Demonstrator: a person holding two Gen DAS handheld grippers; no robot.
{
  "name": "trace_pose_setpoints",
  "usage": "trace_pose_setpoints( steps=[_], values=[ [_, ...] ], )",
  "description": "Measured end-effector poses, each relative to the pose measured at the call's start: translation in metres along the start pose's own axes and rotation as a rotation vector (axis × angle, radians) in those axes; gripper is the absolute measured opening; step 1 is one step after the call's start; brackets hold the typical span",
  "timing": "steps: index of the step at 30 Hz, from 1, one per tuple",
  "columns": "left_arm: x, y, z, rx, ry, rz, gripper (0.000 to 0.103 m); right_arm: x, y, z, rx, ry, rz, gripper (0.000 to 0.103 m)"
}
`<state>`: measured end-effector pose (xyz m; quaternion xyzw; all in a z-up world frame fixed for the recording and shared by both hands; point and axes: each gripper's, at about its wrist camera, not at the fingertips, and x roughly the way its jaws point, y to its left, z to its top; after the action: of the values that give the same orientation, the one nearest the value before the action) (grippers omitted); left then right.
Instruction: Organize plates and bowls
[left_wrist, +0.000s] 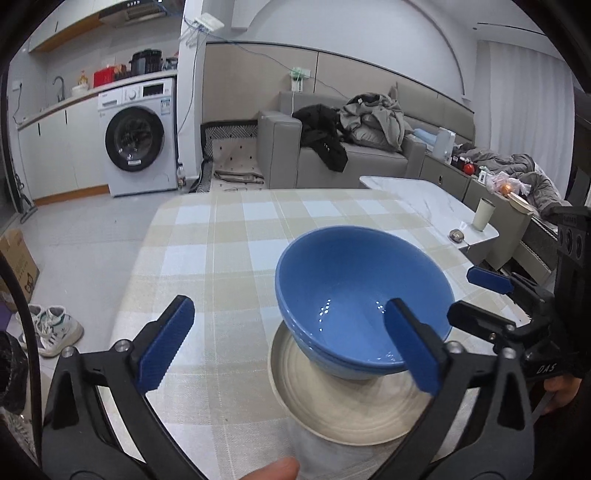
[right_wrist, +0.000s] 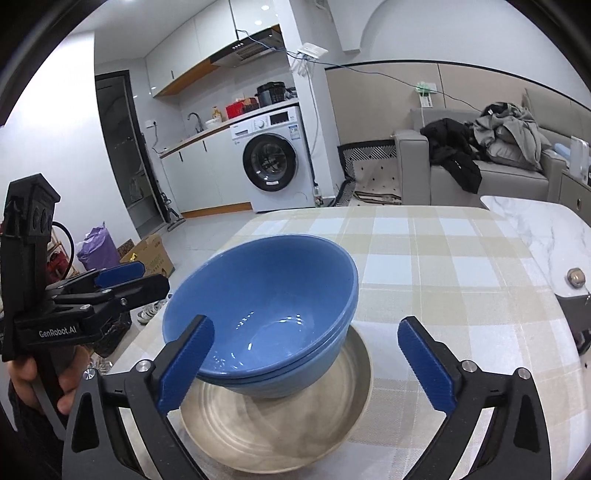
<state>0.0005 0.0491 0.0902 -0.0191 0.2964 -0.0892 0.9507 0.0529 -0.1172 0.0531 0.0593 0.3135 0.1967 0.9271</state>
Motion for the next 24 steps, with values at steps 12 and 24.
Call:
trace_pose_setpoints(
  steps=[12,24],
  values=[
    [-0.019,0.012,-0.041,0.039,-0.046,-0.045,0.102,-0.017,-0.005,-0.020,-0.098,-0.044,0.004,0.102],
    [0.004,0.017,-0.074,0.086,-0.073,-0.090,0.102,-0.021,-0.021,-0.044,-0.114,-0.080,0.016,0.102]
  ],
)
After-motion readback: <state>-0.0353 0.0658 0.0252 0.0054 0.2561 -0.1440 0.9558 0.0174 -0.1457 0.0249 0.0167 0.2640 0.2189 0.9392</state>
